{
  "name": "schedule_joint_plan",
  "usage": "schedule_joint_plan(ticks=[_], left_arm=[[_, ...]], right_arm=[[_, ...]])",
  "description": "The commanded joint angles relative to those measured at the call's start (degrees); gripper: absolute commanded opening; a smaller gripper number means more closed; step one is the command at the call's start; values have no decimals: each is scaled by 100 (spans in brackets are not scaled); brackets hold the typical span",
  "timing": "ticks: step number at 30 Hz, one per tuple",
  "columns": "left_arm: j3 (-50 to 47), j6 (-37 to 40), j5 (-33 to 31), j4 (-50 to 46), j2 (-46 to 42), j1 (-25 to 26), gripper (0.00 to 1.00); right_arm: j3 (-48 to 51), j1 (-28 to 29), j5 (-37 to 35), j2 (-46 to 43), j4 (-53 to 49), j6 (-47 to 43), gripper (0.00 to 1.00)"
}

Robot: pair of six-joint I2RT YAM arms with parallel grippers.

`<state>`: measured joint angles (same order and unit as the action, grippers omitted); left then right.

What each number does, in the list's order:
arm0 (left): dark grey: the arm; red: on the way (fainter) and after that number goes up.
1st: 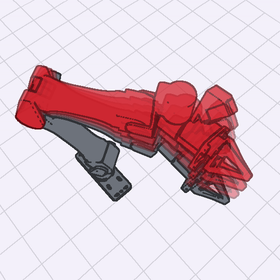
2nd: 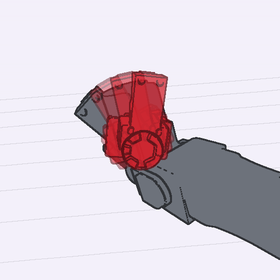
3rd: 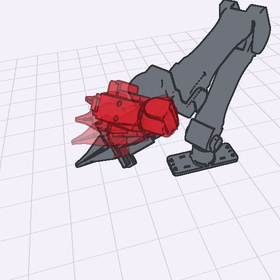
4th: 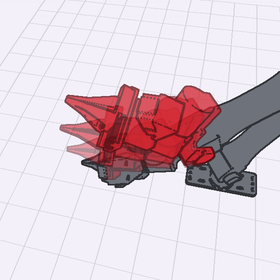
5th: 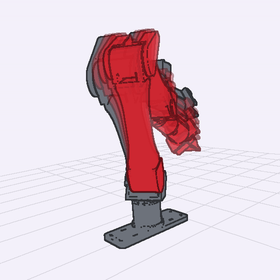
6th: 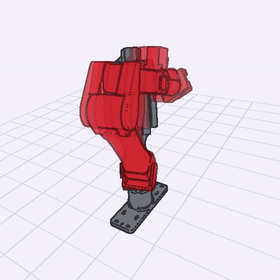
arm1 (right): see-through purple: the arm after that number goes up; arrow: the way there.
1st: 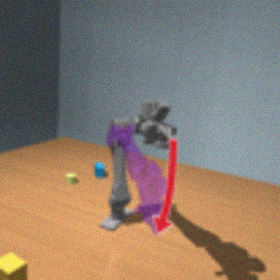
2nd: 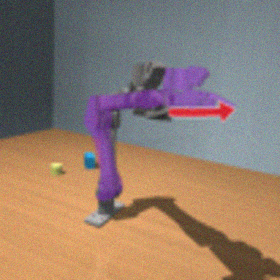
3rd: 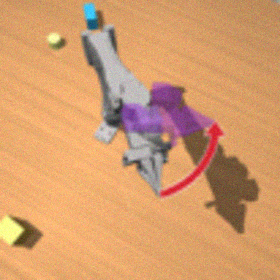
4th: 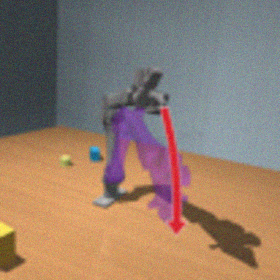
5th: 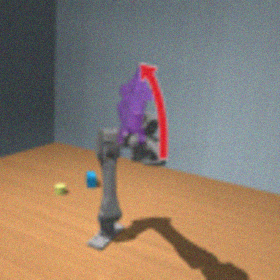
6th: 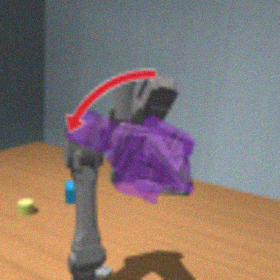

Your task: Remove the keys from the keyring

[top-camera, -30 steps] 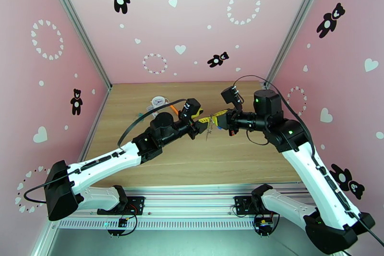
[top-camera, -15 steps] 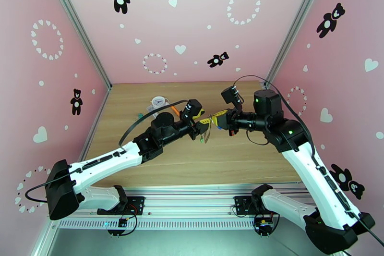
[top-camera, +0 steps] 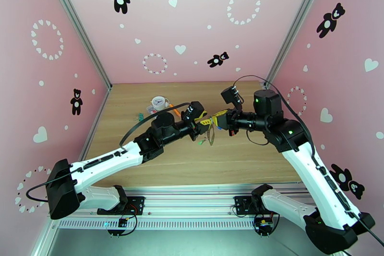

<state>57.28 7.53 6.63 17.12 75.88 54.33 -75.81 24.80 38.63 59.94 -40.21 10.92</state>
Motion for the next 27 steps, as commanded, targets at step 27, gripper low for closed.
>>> schedule_joint_plan(ticks=[27], left_arm=[[97, 858, -279, 101, -10, 280, 8]], right_arm=[[-49, 26, -330, -96, 27, 269, 0]])
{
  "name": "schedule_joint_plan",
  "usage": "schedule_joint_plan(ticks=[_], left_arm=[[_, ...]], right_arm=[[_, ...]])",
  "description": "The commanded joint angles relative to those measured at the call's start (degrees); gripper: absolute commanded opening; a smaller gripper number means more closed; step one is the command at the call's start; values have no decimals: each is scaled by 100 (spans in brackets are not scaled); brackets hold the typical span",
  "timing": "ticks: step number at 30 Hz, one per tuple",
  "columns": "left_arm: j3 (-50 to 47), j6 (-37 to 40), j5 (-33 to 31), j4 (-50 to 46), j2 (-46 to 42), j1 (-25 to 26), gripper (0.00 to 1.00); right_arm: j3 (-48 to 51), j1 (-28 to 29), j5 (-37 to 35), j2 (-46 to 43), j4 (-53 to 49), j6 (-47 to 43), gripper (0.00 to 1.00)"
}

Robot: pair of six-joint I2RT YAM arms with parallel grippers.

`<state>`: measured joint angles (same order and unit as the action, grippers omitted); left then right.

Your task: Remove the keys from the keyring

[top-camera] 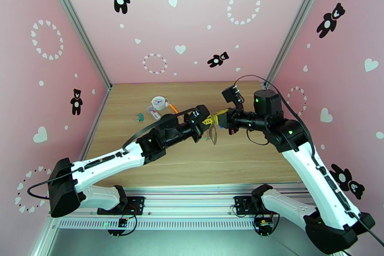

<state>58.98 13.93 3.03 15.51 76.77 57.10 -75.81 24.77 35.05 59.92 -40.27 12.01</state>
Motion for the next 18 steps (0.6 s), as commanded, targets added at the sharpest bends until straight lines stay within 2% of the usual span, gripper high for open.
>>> schedule_joint_plan(ticks=[1, 5, 10, 18], left_arm=[[-80, 232, 106, 308, -109, -18, 5], [-251, 251, 800, 750, -177, -200, 2], [-323, 73, 1363, 1166, -179, -464, 0], [-458, -140, 1929, 1928, -63, -643, 0]], right_arm=[[-54, 11, 20, -101, 32, 207, 0], [-30, -84, 155, -126, 22, 395, 0], [46, -294, 272, -238, -71, 489, 0], [230, -716, 678, -290, -98, 608, 0]])
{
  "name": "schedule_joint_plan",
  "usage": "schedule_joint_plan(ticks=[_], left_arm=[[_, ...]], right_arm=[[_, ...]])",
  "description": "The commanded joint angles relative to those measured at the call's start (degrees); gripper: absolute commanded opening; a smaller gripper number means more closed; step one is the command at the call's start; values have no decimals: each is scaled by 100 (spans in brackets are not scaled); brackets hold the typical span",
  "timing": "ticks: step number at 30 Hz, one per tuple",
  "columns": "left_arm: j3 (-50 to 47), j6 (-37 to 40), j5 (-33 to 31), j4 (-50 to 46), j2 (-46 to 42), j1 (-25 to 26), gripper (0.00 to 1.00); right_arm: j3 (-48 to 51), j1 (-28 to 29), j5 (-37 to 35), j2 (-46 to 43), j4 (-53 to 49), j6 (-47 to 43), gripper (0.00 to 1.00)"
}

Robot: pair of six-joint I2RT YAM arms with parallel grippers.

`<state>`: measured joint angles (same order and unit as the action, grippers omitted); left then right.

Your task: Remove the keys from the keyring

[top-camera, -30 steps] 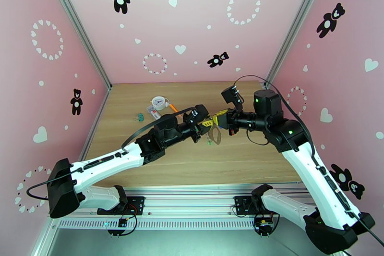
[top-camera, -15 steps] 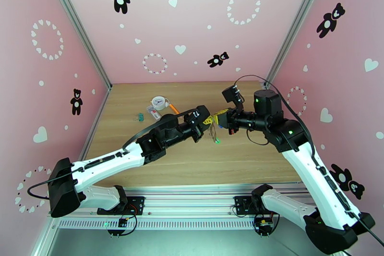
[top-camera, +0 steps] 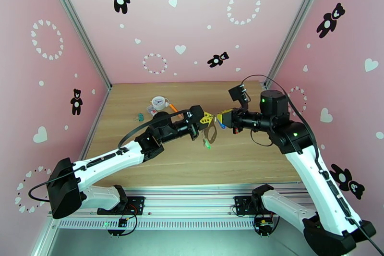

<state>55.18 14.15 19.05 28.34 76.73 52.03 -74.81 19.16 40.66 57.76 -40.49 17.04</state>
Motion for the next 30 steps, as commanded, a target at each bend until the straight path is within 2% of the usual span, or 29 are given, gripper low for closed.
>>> schedule_joint_plan(ticks=[1, 8, 12, 16, 26, 30], left_arm=[[-61, -186, 397, 693, -31, -145, 0], [-73, -498, 272, 1263, 114, -171, 0], [-7, -563, 291, 1276, 235, -176, 0], [-90, -630, 24, 1522, 286, -171, 0], [-134, -209, -294, 1507, 358, -78, 0], [-187, 106, -726, 1593, 364, 76, 0]], right_arm=[[179, -173, 167, -75, -31, 115, 0], [551, -195, 262, -277, 221, -31, 0], [651, -198, 555, -456, 520, -3, 0], [735, -195, 366, -765, 537, -230, 0], [1129, -168, 731, -1331, 731, -1093, 0], [1214, -96, 713, -1478, 692, -1502, 0]])
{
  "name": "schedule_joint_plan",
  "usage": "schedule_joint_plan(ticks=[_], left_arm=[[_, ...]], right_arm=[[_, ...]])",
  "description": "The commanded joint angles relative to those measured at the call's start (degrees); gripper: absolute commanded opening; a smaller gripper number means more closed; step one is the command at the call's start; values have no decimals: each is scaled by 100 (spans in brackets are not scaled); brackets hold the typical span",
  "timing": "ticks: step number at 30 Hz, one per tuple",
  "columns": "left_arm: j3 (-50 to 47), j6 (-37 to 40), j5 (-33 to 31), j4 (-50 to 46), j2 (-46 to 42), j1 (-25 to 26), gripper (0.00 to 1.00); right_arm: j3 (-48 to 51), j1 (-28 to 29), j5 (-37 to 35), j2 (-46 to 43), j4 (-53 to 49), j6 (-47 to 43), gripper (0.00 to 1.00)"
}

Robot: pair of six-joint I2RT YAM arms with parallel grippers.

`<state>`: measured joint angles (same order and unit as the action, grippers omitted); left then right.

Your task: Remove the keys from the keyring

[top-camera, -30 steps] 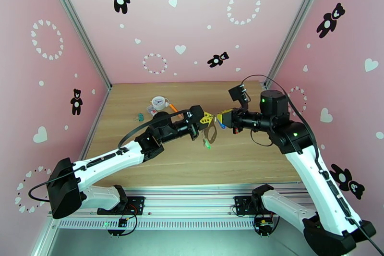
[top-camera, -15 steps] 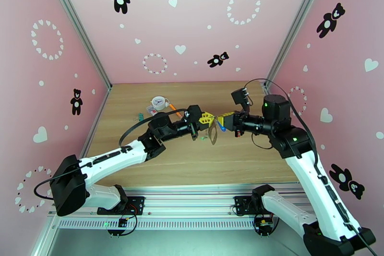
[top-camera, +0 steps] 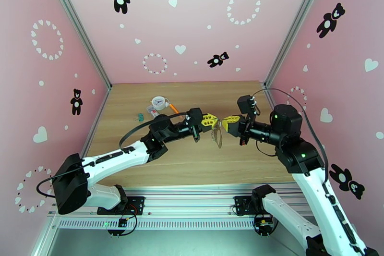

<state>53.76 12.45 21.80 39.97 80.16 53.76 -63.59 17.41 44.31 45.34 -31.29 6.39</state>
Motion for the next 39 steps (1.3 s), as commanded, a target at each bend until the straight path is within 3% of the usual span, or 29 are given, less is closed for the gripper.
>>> schedule_joint_plan(ticks=[1, 13, 15, 17, 21, 30, 39], left_arm=[[-54, 298, -1040, 485, 24, -85, 0], [-69, 307, -1068, 539, 69, -76, 0], [0, 318, -1068, 238, 73, -76, 7], [85, 268, -1140, -53, 75, -76, 21], [263, 264, -1383, -746, 44, 16, 31], [617, 725, -1550, -2282, -84, 341, 33], [733, 946, -1871, -2717, -169, 428, 37]], right_arm=[[111, 96, 375, -284, -216, -536, 0], [88, 328, 413, -367, 85, -762, 0], [-60, 326, 53, -213, -47, -517, 0], [-220, 329, 68, -46, -216, -426, 0], [-323, 329, -49, 186, -363, -24, 0], [-823, 331, -464, 652, -1005, 347, 0], [-1104, 327, -564, 1010, -1339, 512, 0]])
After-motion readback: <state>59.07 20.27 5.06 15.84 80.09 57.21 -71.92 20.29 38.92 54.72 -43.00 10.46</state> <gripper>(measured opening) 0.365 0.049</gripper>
